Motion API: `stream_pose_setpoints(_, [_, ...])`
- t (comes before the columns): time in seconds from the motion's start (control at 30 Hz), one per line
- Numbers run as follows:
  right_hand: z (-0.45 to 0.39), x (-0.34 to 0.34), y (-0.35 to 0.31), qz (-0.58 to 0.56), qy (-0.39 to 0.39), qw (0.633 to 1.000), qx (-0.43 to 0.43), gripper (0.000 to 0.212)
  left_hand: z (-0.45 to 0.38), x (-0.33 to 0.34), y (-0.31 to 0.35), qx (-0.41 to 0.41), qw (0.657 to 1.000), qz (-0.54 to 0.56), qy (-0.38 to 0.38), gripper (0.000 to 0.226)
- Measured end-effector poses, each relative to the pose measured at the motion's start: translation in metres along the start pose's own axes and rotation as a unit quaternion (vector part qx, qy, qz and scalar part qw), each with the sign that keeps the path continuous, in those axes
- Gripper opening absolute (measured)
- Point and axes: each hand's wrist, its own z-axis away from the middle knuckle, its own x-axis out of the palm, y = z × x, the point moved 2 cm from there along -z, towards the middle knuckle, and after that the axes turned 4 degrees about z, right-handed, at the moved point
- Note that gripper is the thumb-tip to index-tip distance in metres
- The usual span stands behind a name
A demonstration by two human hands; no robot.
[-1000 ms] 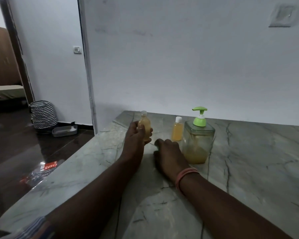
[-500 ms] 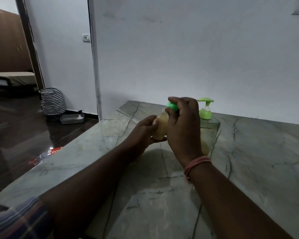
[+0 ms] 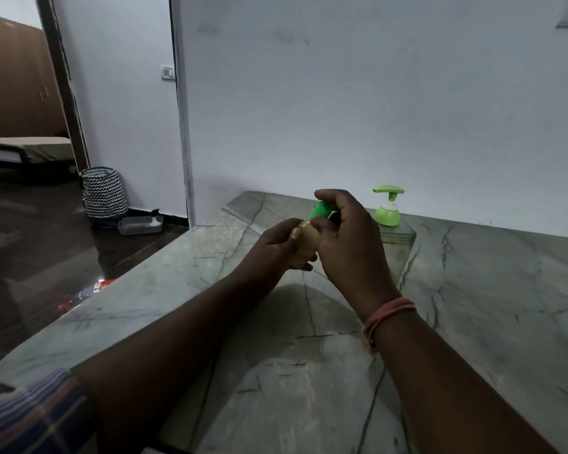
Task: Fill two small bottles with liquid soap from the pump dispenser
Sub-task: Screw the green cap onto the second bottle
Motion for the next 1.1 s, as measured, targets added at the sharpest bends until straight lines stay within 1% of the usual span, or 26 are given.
stream_pose_setpoints(0.1, [-0.003,0.002,0.006,-0.01,0.004,0.999,0.045,0.023,0.001,0.001,0.0,0.007,1.0,0.015,0.001,0.024])
stream_pose_setpoints(0.2, [-0.001,0.005,0.008,0.011,0.015,0.998,0.061,0.027,0.001,0.001,0.0,0.0,1.0,0.012,0.001,0.018])
stream_pose_setpoints(0.33, [0.009,0.013,-0.001,0.044,0.035,0.998,0.038,0.026,0.0,-0.002,0.001,-0.01,0.998,0.026,0.049,0.025])
stream_pose_setpoints(0.4, [0.014,0.017,-0.006,0.027,0.039,0.999,0.024,0.02,0.0,-0.006,0.004,-0.009,0.997,0.026,0.078,0.027])
stream_pose_setpoints(0.47, [0.017,0.018,-0.01,-0.003,0.046,0.999,0.019,0.015,0.0,-0.008,0.005,-0.007,0.996,0.028,0.087,0.028])
stream_pose_setpoints(0.5, [0.017,0.018,-0.011,-0.013,0.052,0.998,0.022,0.018,0.0,-0.007,0.005,-0.009,0.996,0.029,0.084,0.028])
stream_pose_setpoints(0.63, [0.017,0.019,-0.012,-0.017,0.074,0.996,0.054,0.043,0.002,0.0,0.002,-0.032,0.998,0.04,0.045,0.03])
stream_pose_setpoints(0.67, [0.017,0.02,-0.012,-0.011,0.075,0.996,0.057,0.044,0.002,0.001,0.002,-0.033,0.998,0.043,0.037,0.031])
stream_pose_setpoints(0.8, [0.013,0.014,-0.008,-0.03,0.096,0.992,0.07,0.023,0.004,0.002,0.002,-0.028,0.998,0.05,0.029,0.03])
stream_pose_setpoints(0.83, [0.013,0.011,-0.007,-0.04,0.105,0.991,0.079,0.024,0.004,0.002,0.003,-0.029,0.998,0.051,0.031,0.029])
stream_pose_setpoints(0.87, [0.013,0.009,-0.005,-0.049,0.111,0.989,0.086,0.032,0.004,0.003,0.002,-0.031,0.997,0.056,0.031,0.028])
stream_pose_setpoints(0.93, [0.013,0.009,-0.004,-0.068,0.097,0.988,0.102,0.049,0.004,0.004,0.002,-0.036,0.996,0.079,0.03,0.028])
stream_pose_setpoints(0.97, [0.013,0.01,-0.006,-0.079,0.084,0.987,0.111,0.054,0.005,0.005,0.003,-0.039,0.995,0.09,0.026,0.03])
stream_pose_setpoints(1.0, [0.012,0.011,-0.007,-0.087,0.071,0.987,0.116,0.054,0.006,0.006,0.004,-0.037,0.994,0.1,0.016,0.034])
stream_pose_setpoints(1.03, [0.012,0.012,-0.008,-0.086,0.058,0.988,0.111,0.048,0.007,0.005,0.005,-0.032,0.993,0.109,0.003,0.038])
stream_pose_setpoints(1.1, [0.011,0.012,-0.01,-0.074,0.049,0.993,0.077,0.025,0.008,0.004,0.008,-0.025,0.992,0.122,-0.013,0.038])
